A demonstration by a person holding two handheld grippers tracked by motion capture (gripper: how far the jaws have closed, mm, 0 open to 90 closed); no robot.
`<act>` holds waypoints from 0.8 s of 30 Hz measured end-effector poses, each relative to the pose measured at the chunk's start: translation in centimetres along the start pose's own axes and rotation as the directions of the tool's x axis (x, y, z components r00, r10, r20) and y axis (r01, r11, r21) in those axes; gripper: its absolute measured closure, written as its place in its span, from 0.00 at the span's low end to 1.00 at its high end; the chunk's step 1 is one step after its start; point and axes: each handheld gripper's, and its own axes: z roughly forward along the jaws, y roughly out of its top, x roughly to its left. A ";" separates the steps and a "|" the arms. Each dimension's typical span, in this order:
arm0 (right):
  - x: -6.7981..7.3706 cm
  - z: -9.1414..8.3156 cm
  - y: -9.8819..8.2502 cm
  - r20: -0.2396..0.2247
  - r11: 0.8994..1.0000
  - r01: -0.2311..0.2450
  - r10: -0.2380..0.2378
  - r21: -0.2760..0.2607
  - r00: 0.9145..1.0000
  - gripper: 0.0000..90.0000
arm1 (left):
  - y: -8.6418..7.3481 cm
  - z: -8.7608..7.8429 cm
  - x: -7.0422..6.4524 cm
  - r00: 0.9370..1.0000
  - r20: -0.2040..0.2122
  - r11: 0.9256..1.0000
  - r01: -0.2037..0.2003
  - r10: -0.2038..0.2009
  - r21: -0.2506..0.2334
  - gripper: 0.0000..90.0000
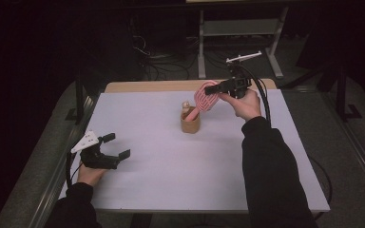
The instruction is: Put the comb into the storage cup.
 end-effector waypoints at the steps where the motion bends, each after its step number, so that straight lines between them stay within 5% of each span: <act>1: -0.1 -0.1 0.0 -0.002 1.000 0.000 0.000 0.000 1.000 0.68 | 0.0 0.0 0.0 1.000 0.000 1.000 0.004 -0.004 -0.001 0.00; 15: -0.4 -1.2 -0.4 0.029 0.999 0.034 -0.033 -0.019 0.999 0.54 | 0.0 -0.1 0.0 1.000 -0.007 1.000 0.001 -0.001 -0.001 0.00; 24: -1.5 -2.4 -1.1 0.056 0.999 0.013 -0.011 -0.037 0.998 0.20 | 0.0 0.0 -0.1 1.000 -0.006 1.000 -0.006 0.006 0.006 0.00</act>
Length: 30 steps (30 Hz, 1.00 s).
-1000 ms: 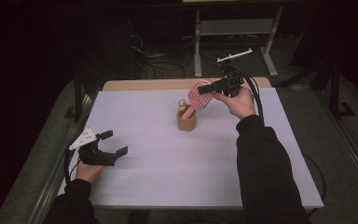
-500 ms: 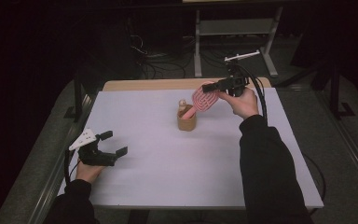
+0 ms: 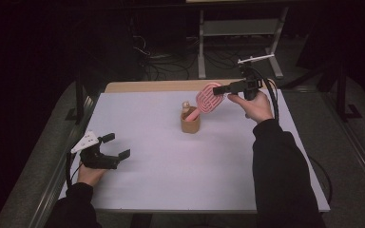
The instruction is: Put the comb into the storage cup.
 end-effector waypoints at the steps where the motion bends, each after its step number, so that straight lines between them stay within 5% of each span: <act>1: 0.0 -0.2 -0.1 0.011 1.000 0.004 -0.004 -0.006 1.000 0.16 | 0.0 0.0 -0.1 1.000 0.001 1.000 0.000 0.000 -0.001 0.00; 7: -0.4 -1.3 -0.5 0.029 0.999 0.030 -0.029 -0.035 0.999 0.00 | 0.0 0.1 -0.1 1.000 0.005 1.000 -0.006 0.006 0.007 0.00; 13: -1.0 -2.3 -1.1 0.073 0.997 0.040 -0.036 -0.059 0.997 0.00 | 0.0 0.1 -0.1 1.000 -0.003 1.000 -0.005 0.005 0.005 0.00; 22: -1.9 -4.1 -2.4 0.080 0.991 0.050 -0.040 -0.121 0.996 0.00 | 0.0 0.0 0.0 1.000 -0.007 1.000 0.002 -0.002 -0.001 0.00; 30: -2.8 -5.2 -4.0 0.097 0.991 0.056 -0.045 -0.118 0.994 0.00 | 0.0 -0.1 0.1 1.000 -0.015 1.000 -0.001 0.001 -0.001 0.00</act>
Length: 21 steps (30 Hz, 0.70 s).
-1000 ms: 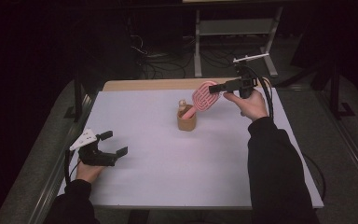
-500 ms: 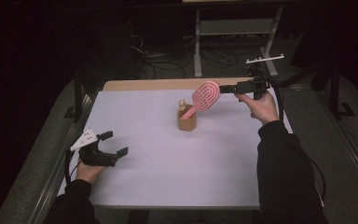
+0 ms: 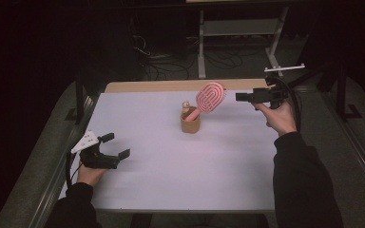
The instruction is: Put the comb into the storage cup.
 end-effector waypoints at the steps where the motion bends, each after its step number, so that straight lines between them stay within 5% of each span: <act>1: -0.1 -0.1 -0.2 0.000 1.000 0.000 0.000 -0.001 1.000 0.00 | 0.0 0.0 0.0 1.000 -0.001 1.000 -0.001 0.001 0.000 0.00; 21: -1.5 -3.1 -3.2 0.040 1.000 0.018 -0.018 0.006 0.999 0.00 | -0.1 0.2 0.1 1.000 0.014 1.000 0.015 -0.015 0.007 0.00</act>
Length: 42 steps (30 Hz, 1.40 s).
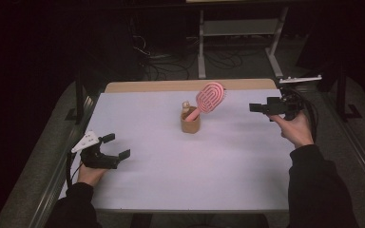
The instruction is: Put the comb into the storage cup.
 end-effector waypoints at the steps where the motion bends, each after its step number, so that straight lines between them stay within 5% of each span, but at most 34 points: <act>1: -0.1 -0.1 -0.2 0.002 1.000 0.001 -0.001 0.003 1.000 0.00 | 0.0 0.0 0.0 1.000 0.000 1.000 0.002 -0.002 -0.001 0.00; 42: -1.1 -2.0 -8.1 0.030 1.000 0.006 -0.006 0.005 1.000 0.00 | -0.1 0.0 0.3 1.000 0.001 1.000 0.015 -0.015 0.008 0.00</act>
